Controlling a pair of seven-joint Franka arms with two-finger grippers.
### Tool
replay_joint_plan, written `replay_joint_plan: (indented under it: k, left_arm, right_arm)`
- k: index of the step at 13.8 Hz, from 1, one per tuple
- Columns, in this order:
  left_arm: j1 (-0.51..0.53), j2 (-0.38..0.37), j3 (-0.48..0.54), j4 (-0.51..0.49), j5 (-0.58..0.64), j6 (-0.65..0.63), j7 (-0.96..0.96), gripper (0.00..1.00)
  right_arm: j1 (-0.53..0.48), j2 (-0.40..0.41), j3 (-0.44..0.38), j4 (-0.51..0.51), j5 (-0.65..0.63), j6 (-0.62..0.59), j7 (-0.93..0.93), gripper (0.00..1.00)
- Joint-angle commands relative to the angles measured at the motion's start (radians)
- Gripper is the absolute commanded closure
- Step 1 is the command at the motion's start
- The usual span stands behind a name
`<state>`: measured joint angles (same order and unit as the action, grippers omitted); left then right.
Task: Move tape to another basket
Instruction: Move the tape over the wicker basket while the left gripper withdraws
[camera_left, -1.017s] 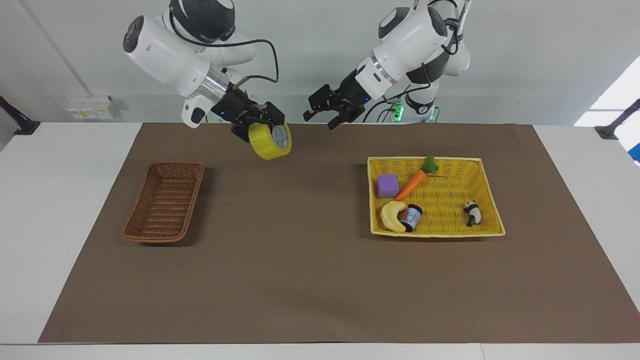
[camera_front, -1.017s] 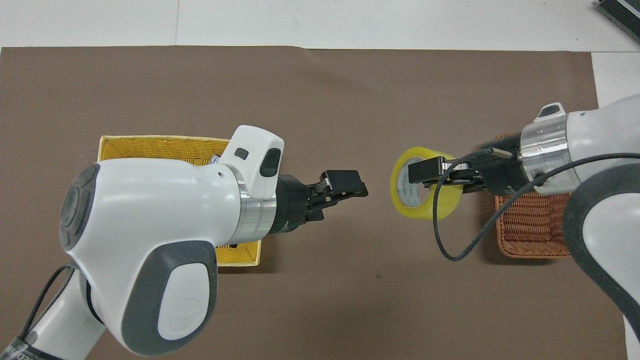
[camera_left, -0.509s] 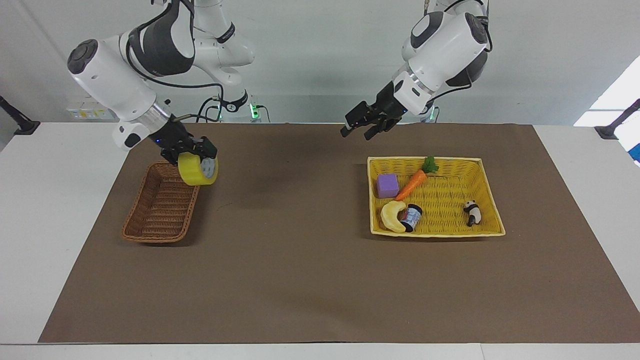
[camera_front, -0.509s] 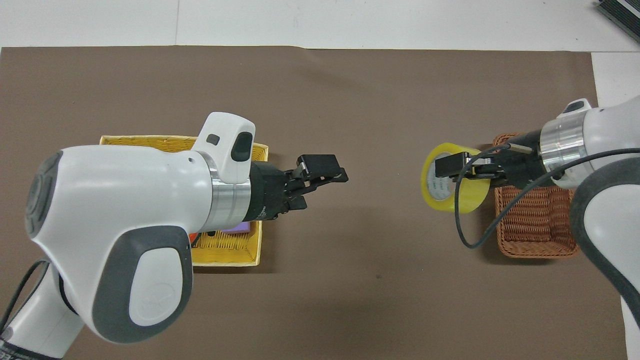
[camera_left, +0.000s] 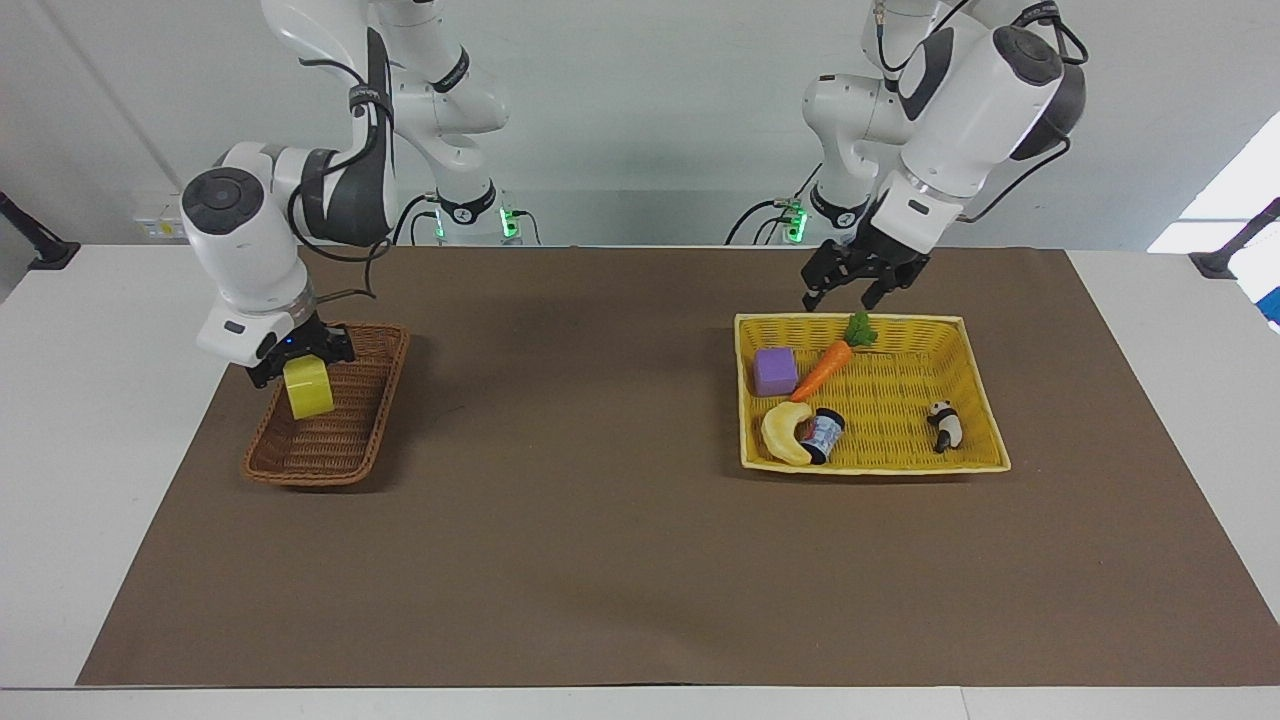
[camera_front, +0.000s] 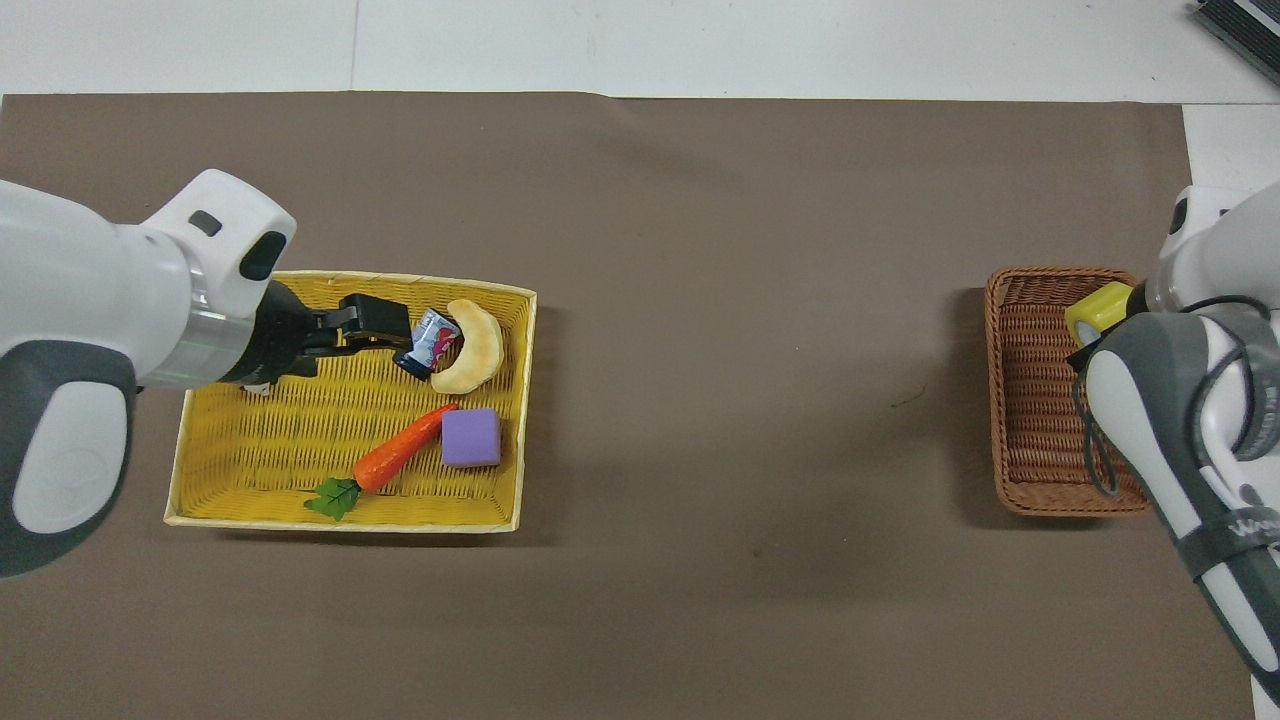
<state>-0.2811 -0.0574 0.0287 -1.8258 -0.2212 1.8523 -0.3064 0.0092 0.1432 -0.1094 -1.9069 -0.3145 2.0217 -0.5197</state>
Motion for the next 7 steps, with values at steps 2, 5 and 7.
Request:
replay_joint_plan:
  k: [2, 5, 7]
  left_arm:
    - [0.150, 0.004, -0.010, 0.037, 0.042, -0.080, 0.246, 0.00]
    - [0.195, 0.019, -0.010, 0.117, 0.132, -0.181, 0.345, 0.00]
    - [0.194, 0.069, -0.010, 0.241, 0.196, -0.324, 0.348, 0.00]
  right_arm:
    - [-0.009, -0.017, 0.013, -0.124, -0.176, 0.172, -0.011, 1.00]
    - [-0.003, 0.003, 0.013, -0.165, -0.242, 0.205, 0.084, 1.00]
    - [0.005, 0.001, 0.013, -0.195, -0.273, 0.221, 0.148, 1.00]
